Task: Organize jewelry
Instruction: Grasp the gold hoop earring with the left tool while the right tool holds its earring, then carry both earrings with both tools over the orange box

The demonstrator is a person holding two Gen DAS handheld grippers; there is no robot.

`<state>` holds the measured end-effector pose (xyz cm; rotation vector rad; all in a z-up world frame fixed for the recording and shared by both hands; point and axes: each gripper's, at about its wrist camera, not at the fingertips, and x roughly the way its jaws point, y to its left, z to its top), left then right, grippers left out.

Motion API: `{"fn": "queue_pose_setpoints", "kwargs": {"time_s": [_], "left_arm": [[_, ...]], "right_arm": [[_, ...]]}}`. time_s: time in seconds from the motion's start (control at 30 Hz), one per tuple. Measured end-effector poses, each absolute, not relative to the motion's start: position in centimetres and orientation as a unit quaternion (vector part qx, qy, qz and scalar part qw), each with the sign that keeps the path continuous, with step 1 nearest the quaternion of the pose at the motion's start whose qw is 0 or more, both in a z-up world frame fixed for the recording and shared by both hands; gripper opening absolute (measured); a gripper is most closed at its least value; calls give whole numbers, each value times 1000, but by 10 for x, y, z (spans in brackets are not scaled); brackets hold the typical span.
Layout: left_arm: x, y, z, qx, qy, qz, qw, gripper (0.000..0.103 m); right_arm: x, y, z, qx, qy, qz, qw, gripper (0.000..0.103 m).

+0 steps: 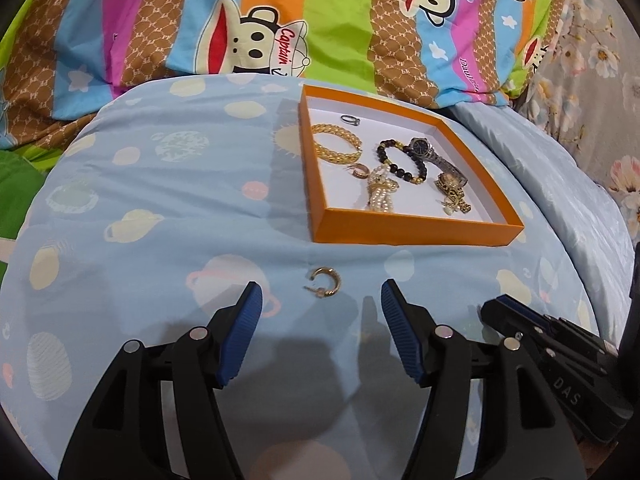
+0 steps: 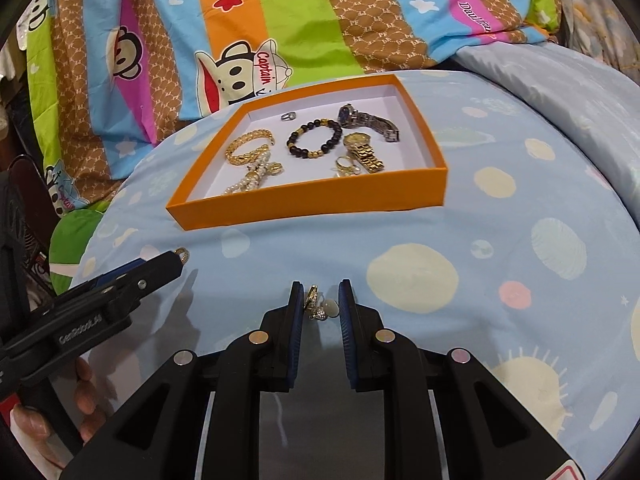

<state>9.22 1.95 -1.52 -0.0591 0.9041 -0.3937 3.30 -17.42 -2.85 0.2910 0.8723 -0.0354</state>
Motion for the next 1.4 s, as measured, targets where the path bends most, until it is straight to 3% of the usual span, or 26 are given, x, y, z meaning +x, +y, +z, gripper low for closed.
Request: {"fn": "queue_pose_setpoints", "kwargs": {"time_s": [0.4,0.67,0.73,1.4], "left_arm": [[104,2,-19,0,435,-170,884,53],[101,2,-19,-1,435,-175,883,21],[101,3,-19,-3,436,-175,883,17],[66,0,-14,-7,431,-194,881,16]], "right_arm": [[31,-180,-31,155,420,-11,894,17],[31,-180,-31,155,420,-11,894,17],[31,-181,-31,156,420,-11,894,17],[6,-184,-19,159,401,-2,902,17]]}}
